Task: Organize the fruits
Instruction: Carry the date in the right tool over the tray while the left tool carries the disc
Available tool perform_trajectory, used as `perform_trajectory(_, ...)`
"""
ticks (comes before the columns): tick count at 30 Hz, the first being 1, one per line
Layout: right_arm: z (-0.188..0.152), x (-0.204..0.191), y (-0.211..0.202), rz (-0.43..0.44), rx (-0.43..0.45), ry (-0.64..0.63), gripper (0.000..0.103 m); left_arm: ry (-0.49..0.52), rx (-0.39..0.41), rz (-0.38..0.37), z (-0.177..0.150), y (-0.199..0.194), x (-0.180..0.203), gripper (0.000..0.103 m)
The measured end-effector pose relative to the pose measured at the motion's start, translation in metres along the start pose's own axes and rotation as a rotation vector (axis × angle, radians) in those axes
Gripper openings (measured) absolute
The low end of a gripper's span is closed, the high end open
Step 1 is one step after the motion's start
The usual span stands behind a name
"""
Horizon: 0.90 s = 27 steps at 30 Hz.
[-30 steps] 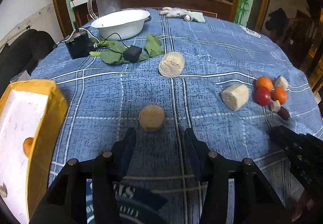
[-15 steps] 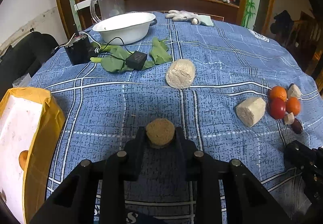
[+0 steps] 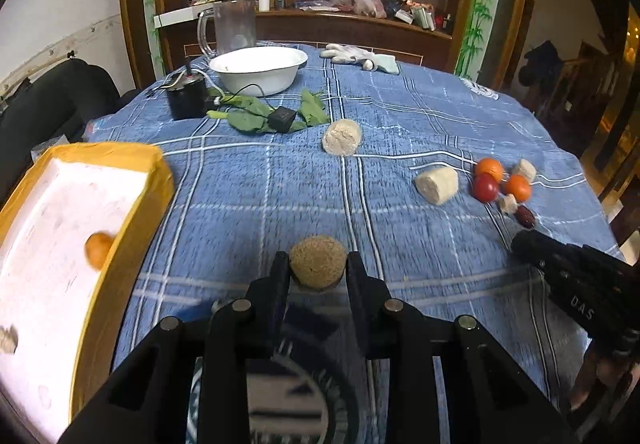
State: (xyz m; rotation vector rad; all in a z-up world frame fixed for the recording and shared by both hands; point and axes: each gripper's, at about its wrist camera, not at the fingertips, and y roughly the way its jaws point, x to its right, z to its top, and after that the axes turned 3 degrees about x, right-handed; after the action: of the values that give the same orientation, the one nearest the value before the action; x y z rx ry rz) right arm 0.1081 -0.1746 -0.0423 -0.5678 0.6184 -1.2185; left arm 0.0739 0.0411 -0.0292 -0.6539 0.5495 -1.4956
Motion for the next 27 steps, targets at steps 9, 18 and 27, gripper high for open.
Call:
perform_trajectory(9,-0.012,0.004,-0.041,-0.048,0.04,0.012,0.023,-0.024,0.002,-0.001,-0.018,-0.026,-0.013,0.028)
perform_trajectory(18,-0.021,-0.018,-0.062,-0.013,0.063,-0.019,0.023,-0.029,0.023,0.027,-0.026,-0.05,-0.019,0.028)
perform_trajectory(27,-0.036,-0.036,-0.069,0.014,0.062,-0.022,0.023,-0.056,0.037,0.038,-0.035,-0.065,-0.03,0.028)
